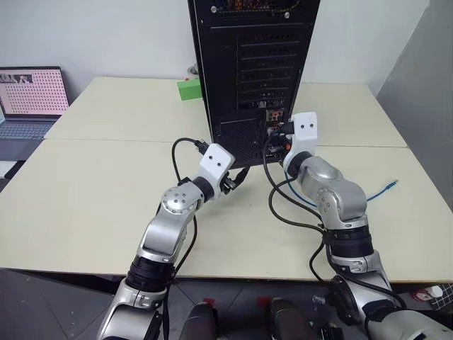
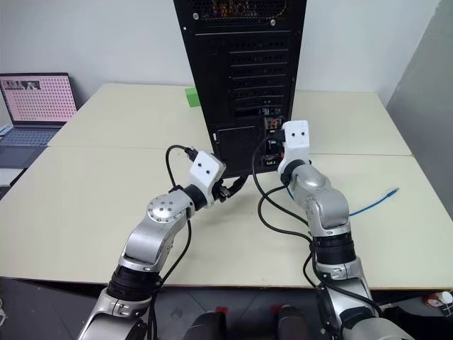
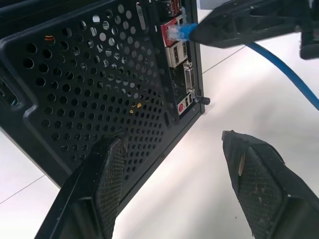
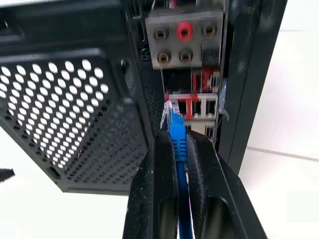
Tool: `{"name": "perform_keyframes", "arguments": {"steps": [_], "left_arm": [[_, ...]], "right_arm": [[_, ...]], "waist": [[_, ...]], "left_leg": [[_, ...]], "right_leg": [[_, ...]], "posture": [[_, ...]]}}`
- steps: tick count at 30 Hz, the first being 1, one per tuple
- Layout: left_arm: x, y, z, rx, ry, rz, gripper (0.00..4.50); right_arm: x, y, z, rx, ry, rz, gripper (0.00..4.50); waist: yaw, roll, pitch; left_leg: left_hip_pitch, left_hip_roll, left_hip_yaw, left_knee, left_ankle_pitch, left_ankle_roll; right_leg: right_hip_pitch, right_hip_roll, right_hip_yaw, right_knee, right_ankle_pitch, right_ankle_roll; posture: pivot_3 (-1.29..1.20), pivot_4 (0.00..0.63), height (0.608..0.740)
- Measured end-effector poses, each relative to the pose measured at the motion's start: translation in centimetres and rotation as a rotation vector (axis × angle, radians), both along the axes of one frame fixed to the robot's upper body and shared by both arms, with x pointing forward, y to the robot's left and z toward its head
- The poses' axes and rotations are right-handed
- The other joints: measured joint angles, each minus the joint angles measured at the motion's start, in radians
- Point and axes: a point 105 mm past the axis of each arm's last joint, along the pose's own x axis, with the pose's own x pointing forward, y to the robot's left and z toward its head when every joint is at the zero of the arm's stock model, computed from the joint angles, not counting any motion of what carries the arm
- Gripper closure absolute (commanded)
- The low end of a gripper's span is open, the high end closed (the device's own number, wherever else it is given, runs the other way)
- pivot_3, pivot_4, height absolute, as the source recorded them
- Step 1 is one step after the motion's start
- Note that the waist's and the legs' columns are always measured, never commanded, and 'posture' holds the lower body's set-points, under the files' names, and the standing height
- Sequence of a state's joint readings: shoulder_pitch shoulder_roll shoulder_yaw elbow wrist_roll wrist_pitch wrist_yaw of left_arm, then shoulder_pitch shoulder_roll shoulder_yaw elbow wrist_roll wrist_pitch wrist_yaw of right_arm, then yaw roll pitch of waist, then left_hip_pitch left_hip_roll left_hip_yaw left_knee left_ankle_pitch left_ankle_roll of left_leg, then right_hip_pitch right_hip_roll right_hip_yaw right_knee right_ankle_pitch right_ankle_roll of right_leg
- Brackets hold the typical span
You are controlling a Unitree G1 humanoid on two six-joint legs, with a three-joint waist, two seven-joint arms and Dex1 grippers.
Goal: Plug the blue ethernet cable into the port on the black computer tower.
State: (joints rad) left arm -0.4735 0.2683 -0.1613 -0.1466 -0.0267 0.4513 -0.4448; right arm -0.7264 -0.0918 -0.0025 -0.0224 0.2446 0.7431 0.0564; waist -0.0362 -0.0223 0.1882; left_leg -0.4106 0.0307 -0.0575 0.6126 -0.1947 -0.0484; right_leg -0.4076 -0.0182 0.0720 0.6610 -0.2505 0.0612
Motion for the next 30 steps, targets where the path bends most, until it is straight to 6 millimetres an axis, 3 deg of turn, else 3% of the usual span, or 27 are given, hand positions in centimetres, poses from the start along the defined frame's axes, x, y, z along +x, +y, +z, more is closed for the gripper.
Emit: {"name": "perform_keyframes", "arguments": {"steps": [30], "left_arm": [[-0.02, 0.08, 0.0, 0.006, -0.001, -0.001, 1.29]], "right_arm": [[0.09, -0.2, -0.24, -0.022, 0.008, -0.007, 4.5]], "waist": [[-0.009, 0.0, 0.0]], "left_leg": [[-0.003, 0.0, 0.0, 0.0, 0.0, 0.0]], "right_leg": [[-0.002, 0.0, 0.0, -0.001, 0.0, 0.0]], "posture": [[0.0, 0.15, 0.74]]}}
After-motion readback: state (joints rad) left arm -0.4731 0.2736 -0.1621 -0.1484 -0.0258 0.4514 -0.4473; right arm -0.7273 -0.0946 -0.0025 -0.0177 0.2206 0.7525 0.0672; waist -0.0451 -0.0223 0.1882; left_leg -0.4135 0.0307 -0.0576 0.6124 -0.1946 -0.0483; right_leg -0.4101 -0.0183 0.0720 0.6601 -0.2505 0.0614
